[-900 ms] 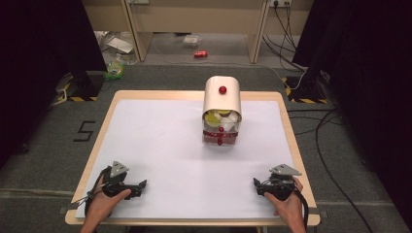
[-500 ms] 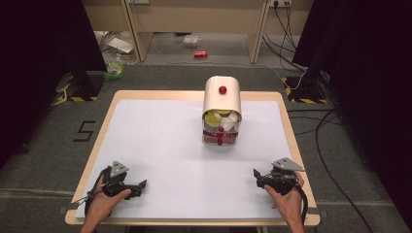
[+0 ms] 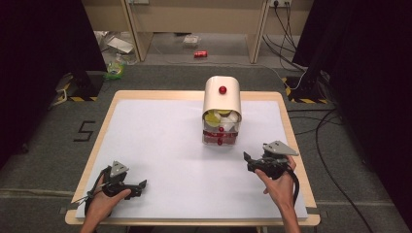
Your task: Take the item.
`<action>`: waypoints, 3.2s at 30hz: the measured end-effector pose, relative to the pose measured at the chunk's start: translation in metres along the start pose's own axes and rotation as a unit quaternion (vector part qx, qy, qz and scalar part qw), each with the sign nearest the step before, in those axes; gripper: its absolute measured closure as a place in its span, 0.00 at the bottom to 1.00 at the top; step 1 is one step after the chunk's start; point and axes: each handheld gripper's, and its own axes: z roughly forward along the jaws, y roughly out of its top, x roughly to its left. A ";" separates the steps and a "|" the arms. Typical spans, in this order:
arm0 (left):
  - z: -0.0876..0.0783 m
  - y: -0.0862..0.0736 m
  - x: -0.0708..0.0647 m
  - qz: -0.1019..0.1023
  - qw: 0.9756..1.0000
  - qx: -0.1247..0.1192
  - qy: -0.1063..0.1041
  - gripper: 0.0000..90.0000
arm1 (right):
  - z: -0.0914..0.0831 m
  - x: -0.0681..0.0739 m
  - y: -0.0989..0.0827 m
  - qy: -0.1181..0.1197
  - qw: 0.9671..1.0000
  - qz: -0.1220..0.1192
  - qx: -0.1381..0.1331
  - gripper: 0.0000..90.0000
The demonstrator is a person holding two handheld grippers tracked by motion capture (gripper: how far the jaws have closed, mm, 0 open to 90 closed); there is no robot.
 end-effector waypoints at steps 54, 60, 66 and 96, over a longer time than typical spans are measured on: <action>0.000 0.000 0.000 0.001 1.000 -0.001 -0.001 0.00 | 0.046 0.051 0.092 0.061 0.994 -0.055 -0.075 0.28; 0.000 0.000 0.000 0.001 1.000 -0.001 -0.001 0.00 | 0.056 0.052 0.087 0.056 0.995 -0.063 -0.061 0.27; 0.000 0.000 0.000 0.002 1.000 0.000 0.000 0.00 | 0.053 0.058 0.088 0.054 0.994 -0.083 -0.043 0.26; 0.000 0.000 0.000 0.002 1.000 0.000 0.000 0.00 | 0.031 0.059 0.081 0.066 0.994 -0.079 -0.034 0.48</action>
